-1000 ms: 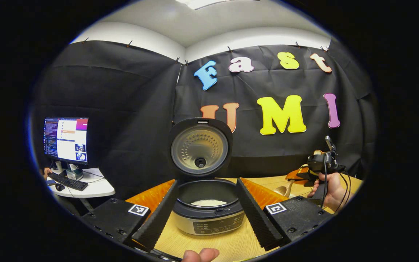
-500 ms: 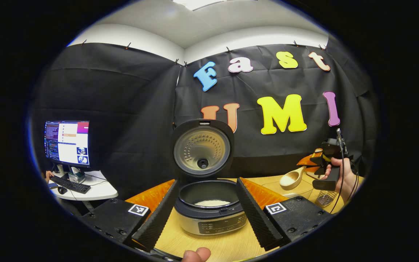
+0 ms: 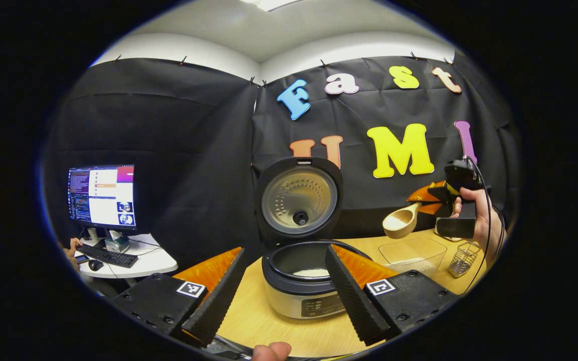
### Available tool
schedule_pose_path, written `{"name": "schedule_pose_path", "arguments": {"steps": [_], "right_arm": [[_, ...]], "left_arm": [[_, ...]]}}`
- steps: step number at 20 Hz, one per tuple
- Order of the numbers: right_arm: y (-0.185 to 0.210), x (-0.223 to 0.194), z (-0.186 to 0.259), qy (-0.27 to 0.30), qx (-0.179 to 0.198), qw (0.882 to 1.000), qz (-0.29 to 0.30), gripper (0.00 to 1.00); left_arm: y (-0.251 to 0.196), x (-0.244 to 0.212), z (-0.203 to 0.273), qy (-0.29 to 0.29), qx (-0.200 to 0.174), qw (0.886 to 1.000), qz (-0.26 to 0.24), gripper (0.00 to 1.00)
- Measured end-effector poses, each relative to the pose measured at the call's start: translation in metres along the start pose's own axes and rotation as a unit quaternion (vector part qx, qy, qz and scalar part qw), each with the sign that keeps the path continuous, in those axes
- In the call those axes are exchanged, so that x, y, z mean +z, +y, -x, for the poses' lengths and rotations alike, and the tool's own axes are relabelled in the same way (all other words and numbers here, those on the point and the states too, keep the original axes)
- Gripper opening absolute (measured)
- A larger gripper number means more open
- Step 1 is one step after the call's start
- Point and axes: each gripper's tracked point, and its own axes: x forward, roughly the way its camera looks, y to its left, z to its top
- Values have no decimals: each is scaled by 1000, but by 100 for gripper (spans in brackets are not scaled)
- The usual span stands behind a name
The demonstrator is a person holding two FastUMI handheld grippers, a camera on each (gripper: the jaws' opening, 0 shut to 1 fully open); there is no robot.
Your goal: Close the left gripper, press the button to open the rice cooker; take a wooden spoon from the chopstick holder with the right hand, scoop a spoonful of rice and pour it into the rice cooker, then put the wooden spoon back into the chopstick holder.
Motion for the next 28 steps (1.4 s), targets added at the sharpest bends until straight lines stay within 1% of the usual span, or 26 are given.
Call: {"name": "schedule_pose_path", "arguments": {"steps": [3,5,11,13,16,20,23,25,28], "right_arm": [[32,-33,-16,28,15,999,19,0],[46,-55,-27,43,19,998,37,0],[68,-108,-53,77,24,991,109,0],[67,-119,-57,80,19,988,134,0],[71,-132,-64,83,12,982,170,0],[76,-141,-71,76,6,970,230,0],[78,-146,-73,73,8,967,243,0],[76,-147,-76,73,1,965,254,0],[75,-152,-78,65,-4,954,292,0]], "left_arm": [[6,-7,0,10,2,1000,-7,100],[13,-10,1,16,10,1000,-9,100],[32,-11,2,12,28,1000,-6,100],[35,-12,2,13,31,999,-2,100],[31,-11,2,9,20,1000,-4,100],[37,-12,4,11,27,1000,-6,100],[36,-10,3,7,25,1000,-3,100],[43,-10,3,6,34,999,-2,100],[43,-8,4,1,30,1000,11,100]]}}
